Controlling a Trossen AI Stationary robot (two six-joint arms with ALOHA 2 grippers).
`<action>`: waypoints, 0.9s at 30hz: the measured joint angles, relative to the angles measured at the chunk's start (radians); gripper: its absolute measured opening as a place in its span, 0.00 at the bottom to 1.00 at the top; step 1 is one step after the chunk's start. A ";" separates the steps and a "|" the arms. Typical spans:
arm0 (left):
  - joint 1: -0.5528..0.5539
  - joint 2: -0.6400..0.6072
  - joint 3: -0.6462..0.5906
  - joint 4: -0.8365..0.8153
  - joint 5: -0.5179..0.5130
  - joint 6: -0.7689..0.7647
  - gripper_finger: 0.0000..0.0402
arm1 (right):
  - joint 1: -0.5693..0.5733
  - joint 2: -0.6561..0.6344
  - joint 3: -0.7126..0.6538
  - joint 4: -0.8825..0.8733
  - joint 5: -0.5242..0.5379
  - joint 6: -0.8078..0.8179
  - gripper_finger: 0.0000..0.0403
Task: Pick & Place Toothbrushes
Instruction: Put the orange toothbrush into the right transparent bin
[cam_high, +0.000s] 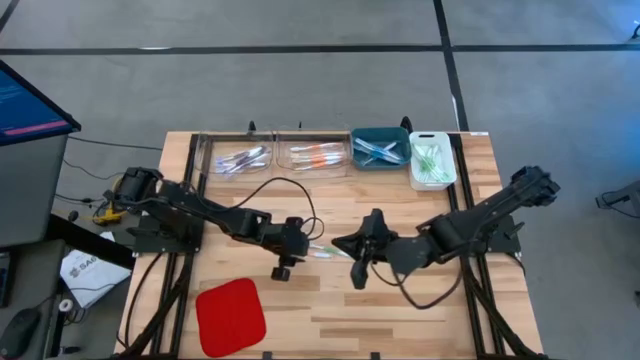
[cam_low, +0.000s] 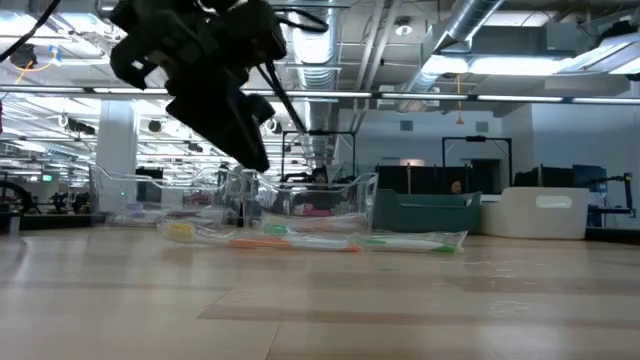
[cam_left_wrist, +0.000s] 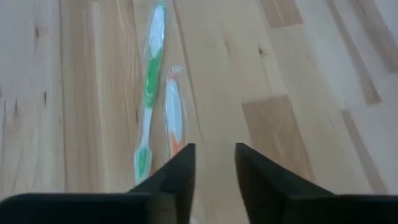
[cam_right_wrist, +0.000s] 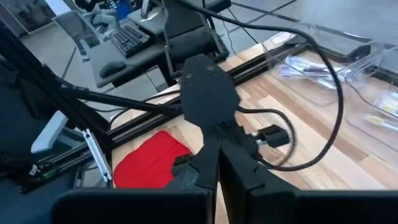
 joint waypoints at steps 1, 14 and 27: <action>0.004 0.016 0.000 0.023 0.003 0.000 0.29 | -0.005 0.010 0.000 0.013 -0.008 -0.002 0.02; 0.001 0.165 0.000 0.092 0.011 0.019 0.45 | -0.011 0.021 -0.001 0.019 -0.014 0.022 0.02; 0.038 0.154 0.000 0.115 -0.057 0.026 0.41 | -0.007 0.021 -0.001 0.009 -0.014 0.043 0.02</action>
